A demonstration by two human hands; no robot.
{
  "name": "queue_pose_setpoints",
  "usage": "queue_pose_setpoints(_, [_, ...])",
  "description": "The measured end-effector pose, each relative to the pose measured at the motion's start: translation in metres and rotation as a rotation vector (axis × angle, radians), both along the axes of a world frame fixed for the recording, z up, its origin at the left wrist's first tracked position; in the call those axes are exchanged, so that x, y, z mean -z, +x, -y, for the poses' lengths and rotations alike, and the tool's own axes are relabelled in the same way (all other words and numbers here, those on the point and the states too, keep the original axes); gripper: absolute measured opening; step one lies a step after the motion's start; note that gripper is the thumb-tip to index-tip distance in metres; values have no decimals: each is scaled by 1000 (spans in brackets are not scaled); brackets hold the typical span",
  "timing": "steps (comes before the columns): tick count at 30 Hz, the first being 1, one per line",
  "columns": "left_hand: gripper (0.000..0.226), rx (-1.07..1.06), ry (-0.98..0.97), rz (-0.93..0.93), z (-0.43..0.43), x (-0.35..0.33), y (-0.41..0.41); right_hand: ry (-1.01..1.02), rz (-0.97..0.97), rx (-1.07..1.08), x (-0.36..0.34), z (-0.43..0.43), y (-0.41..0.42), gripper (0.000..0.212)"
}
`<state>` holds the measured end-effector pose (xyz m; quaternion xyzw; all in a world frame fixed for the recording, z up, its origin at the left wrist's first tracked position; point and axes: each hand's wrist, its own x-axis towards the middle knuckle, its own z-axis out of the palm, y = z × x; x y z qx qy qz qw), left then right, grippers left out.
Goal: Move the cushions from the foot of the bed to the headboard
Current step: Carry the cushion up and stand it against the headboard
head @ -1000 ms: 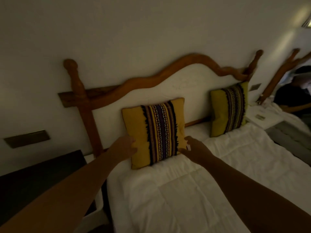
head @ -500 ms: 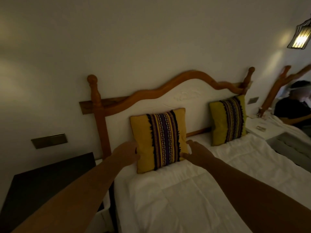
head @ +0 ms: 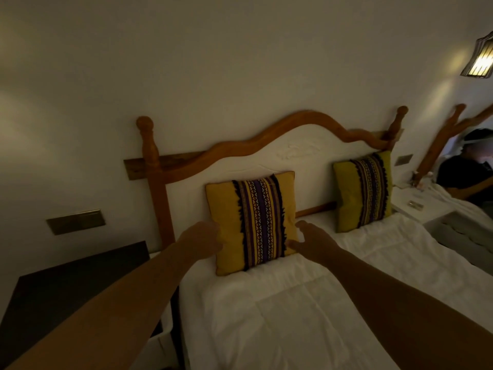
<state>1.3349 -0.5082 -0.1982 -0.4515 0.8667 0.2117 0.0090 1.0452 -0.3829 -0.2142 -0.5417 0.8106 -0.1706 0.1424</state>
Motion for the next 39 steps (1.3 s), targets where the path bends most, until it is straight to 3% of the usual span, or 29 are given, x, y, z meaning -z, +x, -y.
queue_pose_setpoints(12, [52,-30,20,-59,25,8,-9,-19,26,-12,9,20,-9,66])
queue_pose_setpoints(20, [62,-69,56,-92,69,28,-27,-30,88,18,22,64,-35,65])
queue_pose_setpoints(26, [65,-90,143,-77,126,65,-49,47,117,75,51,115,-71,78])
queue_pose_setpoints(31, [51,-119,197,-101,178,107,-65,119,138,121,89,161,-107,85])
queue_pose_setpoints(39, [73,-312,301,-104,250,186,-81,186,190,192,155,237,-161,85])
